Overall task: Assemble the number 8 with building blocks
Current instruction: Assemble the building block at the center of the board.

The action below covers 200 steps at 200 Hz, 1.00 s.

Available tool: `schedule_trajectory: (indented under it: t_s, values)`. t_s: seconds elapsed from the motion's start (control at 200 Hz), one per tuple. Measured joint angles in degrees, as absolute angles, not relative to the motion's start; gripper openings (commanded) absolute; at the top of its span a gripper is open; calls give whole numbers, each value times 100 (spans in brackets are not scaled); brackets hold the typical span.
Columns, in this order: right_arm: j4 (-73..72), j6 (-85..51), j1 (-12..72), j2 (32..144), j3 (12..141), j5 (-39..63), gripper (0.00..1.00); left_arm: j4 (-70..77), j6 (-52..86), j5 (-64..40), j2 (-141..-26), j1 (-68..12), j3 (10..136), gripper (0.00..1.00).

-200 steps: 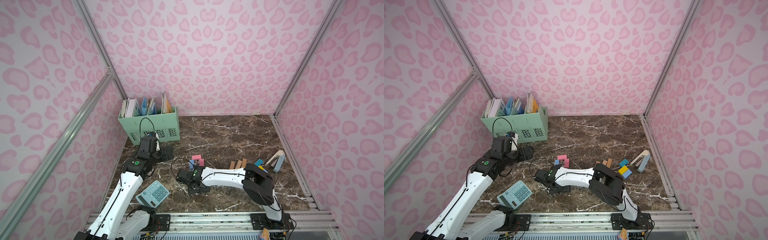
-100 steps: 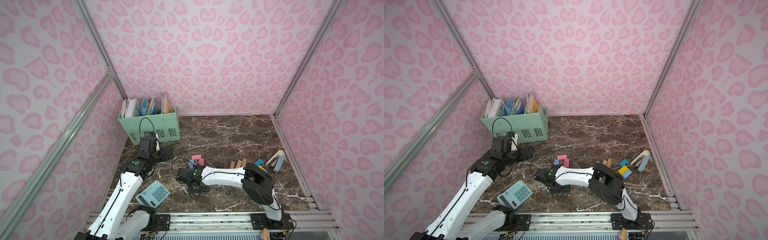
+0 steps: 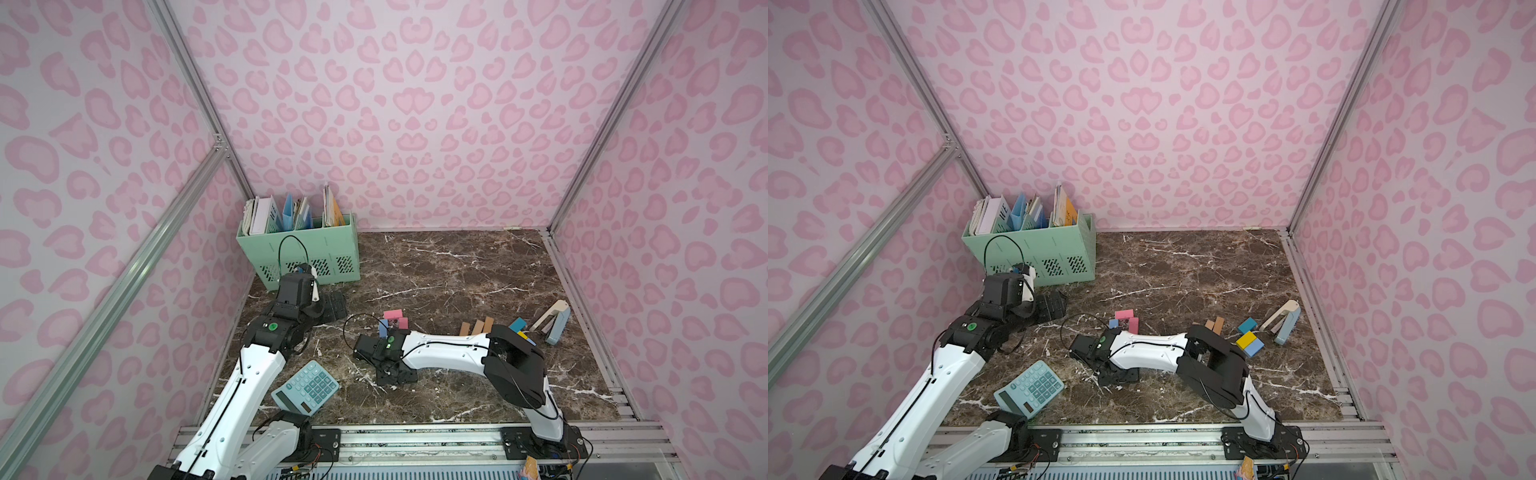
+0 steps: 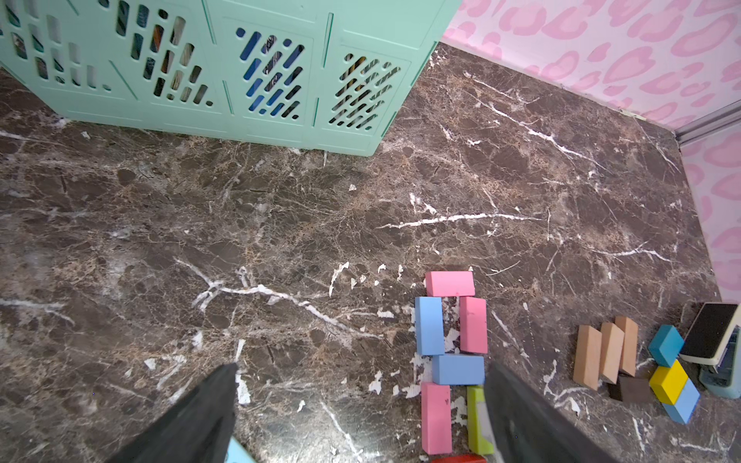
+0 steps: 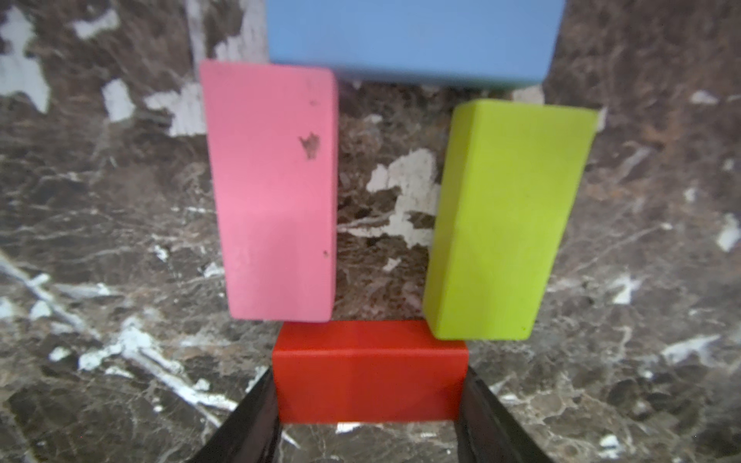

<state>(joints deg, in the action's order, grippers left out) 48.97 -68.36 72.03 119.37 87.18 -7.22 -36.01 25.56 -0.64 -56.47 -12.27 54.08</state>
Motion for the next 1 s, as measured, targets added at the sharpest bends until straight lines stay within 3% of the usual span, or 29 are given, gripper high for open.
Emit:
schedule_trajectory:
  t_s: [0.62,1.0]
  values:
    - [4939,-7024,7157,12001,8816,-720,65,-3599,2556,-84,-5638,-1227,5408,98]
    - [4947,-7026,7168,12003,8836,-722,77,-3599,2556,-86,-5636,-1227,5387,99]
